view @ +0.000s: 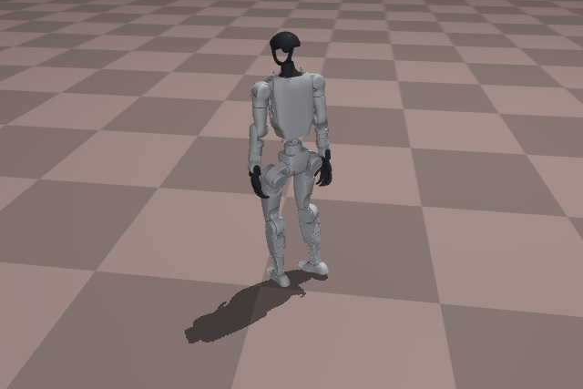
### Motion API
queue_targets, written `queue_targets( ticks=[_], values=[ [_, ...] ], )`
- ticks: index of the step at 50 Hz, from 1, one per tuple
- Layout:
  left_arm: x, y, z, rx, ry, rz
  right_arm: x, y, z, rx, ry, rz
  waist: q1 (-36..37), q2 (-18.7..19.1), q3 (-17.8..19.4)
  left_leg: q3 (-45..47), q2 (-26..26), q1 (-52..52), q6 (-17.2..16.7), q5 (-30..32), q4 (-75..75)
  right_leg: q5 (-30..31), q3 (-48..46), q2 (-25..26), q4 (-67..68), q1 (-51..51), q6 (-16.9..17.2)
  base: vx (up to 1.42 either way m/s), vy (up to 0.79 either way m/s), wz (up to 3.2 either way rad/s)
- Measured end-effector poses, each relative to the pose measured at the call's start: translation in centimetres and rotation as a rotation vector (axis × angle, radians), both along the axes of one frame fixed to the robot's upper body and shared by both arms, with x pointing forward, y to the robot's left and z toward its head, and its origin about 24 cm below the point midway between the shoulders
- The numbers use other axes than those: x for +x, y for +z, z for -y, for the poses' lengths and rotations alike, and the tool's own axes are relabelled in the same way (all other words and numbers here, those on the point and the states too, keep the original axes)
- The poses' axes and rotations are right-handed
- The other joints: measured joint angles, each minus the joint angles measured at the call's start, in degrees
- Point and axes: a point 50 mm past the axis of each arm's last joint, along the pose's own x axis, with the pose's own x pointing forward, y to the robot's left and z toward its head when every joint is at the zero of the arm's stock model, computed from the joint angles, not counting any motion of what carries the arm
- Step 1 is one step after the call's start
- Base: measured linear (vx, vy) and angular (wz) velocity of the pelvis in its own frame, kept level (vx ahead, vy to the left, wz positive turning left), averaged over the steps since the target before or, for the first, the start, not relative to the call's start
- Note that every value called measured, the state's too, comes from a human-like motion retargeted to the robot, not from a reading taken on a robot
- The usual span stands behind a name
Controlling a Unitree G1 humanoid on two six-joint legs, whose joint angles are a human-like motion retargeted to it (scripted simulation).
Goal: In place motions
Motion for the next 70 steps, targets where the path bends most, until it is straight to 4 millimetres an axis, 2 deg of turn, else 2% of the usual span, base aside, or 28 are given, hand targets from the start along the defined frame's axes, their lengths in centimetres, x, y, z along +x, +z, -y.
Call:
queue_targets(
  ticks=[2,4,8,12,15,18,20,23,25,27,30,35,38,42,45,46,47,49,52,53,55,58,59,60,62,63,65,70],
  values=[
    [0.7,0.1,-0.1,0.009,-0.026,0.02,-0.1,0.0,-0.1,0.007,-0.007,-0.002,0.76,-0.27,0.65,-2.15,-1.24,-1.45,-0.04,1.21,0.91,-1.28,-0.66,0.06,-1.57,0.71,-0.64,-0.07,-0.18,1.89],
    [1.5,0.2,0.1,0.009,-0.053,0.041,-0.3,0.0,0.0,0.011,-0.037,-0.008,4.01,-1.11,1.11,-2.08,-2.7,-2.69,-0.02,2.67,0.93,-0.88,-13.55,-3.65,-4.1,2.02,-1.74,-0.05,-0.18,1.55],
    [2.0,0.1,1.6,-0.008,-0.105,0.053,-1.3,0.1,0.6,0.018,-0.124,-0.037,10.04,-0.62,1.59,-1.53,-3.52,-3.78,-0.55,2.91,-2.03,-1.32,-21.47,-5.66,-5.68,3.38,-0.22,0.01,-0.11,2.31],
    [0.1,-0.3,2.4,-0.013,-0.084,0.019,-2.3,0.3,1.9,-0.036,-0.143,-0.05,12.06,-1.87,0.19,11.73,-1.58,-6.24,4.6,-3.83,-3.3,-2.13,-30.2,-8.69,-7.72,4.63,0.73,0.15,-0.04,2.76],
    [-1.9,-0.4,2.1,0.002,-0.054,-0.052,-2.8,0.5,3.0,-0.08,-0.137,-0.059,9.98,-2.71,-1.18,26.56,1.95,-7.03,5.61,-9.23,-2.81,-2.6,-38.7,-10.91,-9.5,5.91,1.79,0.15,0.01,3.12],
    [-3.9,-0.3,1.2,0.055,-0.003,-0.132,-2.9,0.5,3.3,-0.108,-0.167,-0.058,7.95,-3.93,-2.15,42.97,6.39,-5.41,5.78,-10.39,-0.59,-3.16,-45.57,-12.17,-10.84,7.21,2.46,0.24,0.0,2.93],
    [-5.2,-0.2,0.4,0.085,0.032,-0.183,-2.8,0.4,3.0,-0.114,-0.19,-0.051,7.3,-4.84,-2.57,47.6,8.19,-4.28,7.24,-9.42,1.65,-3.63,-49.0,-12.4,-11.55,8.17,2.71,0.29,-0.07,2.53],
    [-7.2,0.1,-0.6,0.101,0.07,-0.253,-2.8,0.3,2.4,-0.091,-0.186,-0.053,8.21,-5.72,-3.65,44.78,9.11,-3.69,8.88,-6.21,4.0,-4.75,-52.68,-12.53,-11.45,9.06,2.72,0.43,-0.08,1.87],
    [-8.5,0.3,-0.9,0.108,0.099,-0.291,-2.8,0.3,1.9,-0.067,-0.159,-0.054,9.79,-5.97,-4.4,40.88,8.63,-2.94,8.34,-2.42,3.49,-5.7,-54.93,-12.38,-11.0,9.55,2.41,0.39,-0.08,1.11],
    [-9.5,0.4,-0.7,0.111,0.143,-0.316,-2.6,0.2,1.6,-0.043,-0.12,-0.046,12.24,-5.68,-4.65,34.99,6.7,-1.27,6.23,-3.35,0.26,-6.8,-56.32,-11.91,-10.16,10.29,1.91,0.44,0.0,0.58],
    [-10.6,0.5,0.3,0.096,0.217,-0.343,-2.0,0.2,1.3,-0.012,-0.063,-0.031,14.96,-5.14,-5.13,31.11,3.41,0.78,8.79,-1.45,-6.6,-8.52,-58.01,-11.85,-8.61,11.77,1.42,0.48,0.06,0.53],
    [-11.3,0.3,2.7,0.024,0.28,-0.344,-1.2,0.1,0.8,-0.011,-0.031,-0.013,13.29,-3.55,-7.58,25.23,1.45,1.09,9.24,-0.81,-10.51,-10.23,-61.57,-11.5,-6.26,13.17,1.14,0.46,0.06,1.06],
    [-10.1,0.1,3.1,0.004,0.244,-0.307,-1.1,0.0,0.3,0.009,-0.051,0.0,13.32,-2.94,-7.09,21.52,1.54,0.55,9.56,-2.38,-8.17,-9.61,-64.01,-12.07,-3.89,14.9,-0.01,0.4,0.02,1.01],
    [-8.0,-0.3,2.8,0.006,0.156,-0.227,-1.4,0.1,0.5,0.005,-0.044,-0.008,16.52,-0.75,-4.91,18.56,2.43,4.67,9.98,-4.33,-7.97,-6.74,-62.45,-15.41,7.28,16.66,-5.53,0.47,0.08,0.68],
    [-5.9,-0.4,2.1,0.005,0.104,-0.163,-0.8,0.2,1.9,-0.031,0.023,-0.006,12.05,-1.32,-1.5,12.95,-4.3,11.06,12.72,-6.73,-8.69,-8.17,-52.16,-29.66,30.66,14.98,-6.83,0.69,0.35,1.76],
    [-5.5,-0.4,1.9,0.009,0.099,-0.15,-0.5,0.2,2.0,-0.037,0.052,-0.003,10.99,-1.87,-2.34,12.49,-5.2,10.33,13.08,-6.29,-9.15,-8.32,-46.69,-30.42,34.44,10.95,-6.83,0.43,0.18,1.06],
    [-5.1,-0.4,1.6,0.015,0.093,-0.138,-0.3,0.2,2.0,-0.04,0.078,-0.001,10.02,-2.27,-3.21,12.14,-5.78,9.5,13.32,-5.85,-9.51,-8.19,-41.21,-29.96,37.16,6.94,-6.83,0.15,-0.05,0.62],
    [-4.4,-0.3,1.0,0.031,0.08,-0.118,0.0,0.2,1.8,-0.032,0.105,0.01,8.48,-2.1,-4.75,11.56,-4.82,7.55,13.03,-4.93,-9.76,-6.91,-32.17,-23.31,36.77,0.32,-6.83,0.03,-0.24,0.64],
    [-2.7,-0.2,0.0,0.065,0.065,-0.073,0.9,0.1,0.9,-0.004,0.107,0.051,7.79,-0.44,-5.27,10.49,-0.28,5.27,11.36,-4.11,-9.6,-6.24,-28.66,-13.73,28.55,-3.53,-6.63,-0.06,-0.4,0.35],
    [-2.1,-0.1,-0.4,0.074,0.062,-0.054,1.3,0.1,0.6,0.004,0.109,0.067,8.31,-0.11,-5.4,10.55,1.05,4.64,10.83,-4.01,-9.61,-6.22,-27.75,-11.19,24.35,-4.34,-6.03,-0.05,-0.34,0.04],
    [-1.1,0.0,-0.8,0.079,0.047,-0.023,1.6,0.1,0.4,0.009,0.113,0.083,8.64,-0.93,-5.58,10.31,0.66,4.19,10.79,-4.22,-9.38,-6.73,-23.9,-8.5,16.01,-5.14,-1.61,0.06,-0.23,0.25],
    [-0.2,0.1,-1.1,0.076,0.021,0.007,1.4,0.1,0.5,0.008,0.137,0.076,8.25,-5.08,-5.67,10.11,-4.16,5.03,11.52,-4.68,-9.52,-5.35,-18.51,-8.7,1.84,-4.55,10.13,0.19,-0.17,0.62],
    [0.1,0.1,-1.2,0.076,0.013,0.013,1.3,0.1,0.5,0.01,0.146,0.071,7.96,-6.47,-5.19,9.69,-5.81,5.91,11.74,-4.82,-9.63,-0.82,-18.92,-9.62,-2.15,-3.86,11.76,0.14,-0.12,0.84],
    [0.4,0.2,-1.3,0.078,0.006,0.017,1.2,0.1,0.5,0.014,0.154,0.065,7.63,-7.78,-4.53,9.11,-7.34,7.0,11.91,-4.96,-9.77,5.59,-20.1,-10.66,-5.72,-3.04,12.04,0.14,-0.1,0.41],
    [0.2,0.2,-1.2,0.073,-0.003,0.0,0.6,0.1,0.6,0.018,0.171,0.04,9.99,-8.71,-4.54,10.26,-7.91,7.93,11.88,-5.49,-9.74,1.78,-17.4,-10.59,-5.79,-1.49,13.54,0.14,-0.08,-0.14],
    [0.1,0.1,-1.0,0.066,-0.016,-0.018,0.3,0.1,0.7,0.022,0.17,0.024,11.1,-8.46,-4.6,10.12,-7.64,8.05,11.84,-5.71,-9.51,1.5,-24.55,-12.18,-5.02,-0.38,13.0,0.12,-0.07,0.08],
    [-0.6,0.0,-0.1,0.044,-0.039,-0.066,-0.5,0.1,0.9,0.025,0.153,-0.011,12.01,-8.35,-4.42,8.47,-7.98,8.67,11.84,-6.03,-9.01,1.98,-22.22,-12.16,-5.97,0.8,14.5,0.08,-0.07,0.37],
    [-2.1,-0.1,1.3,-0.039,0.009,-0.131,-0.3,0.1,1.1,0.012,0.143,-0.014,11.82,-7.43,-4.55,8.91,-7.22,10.18,11.59,-7.0,-9.49,1.47,-25.32,-11.9,-6.43,2.58,13.17,0.02,-0.06,0.06]
  ],
)
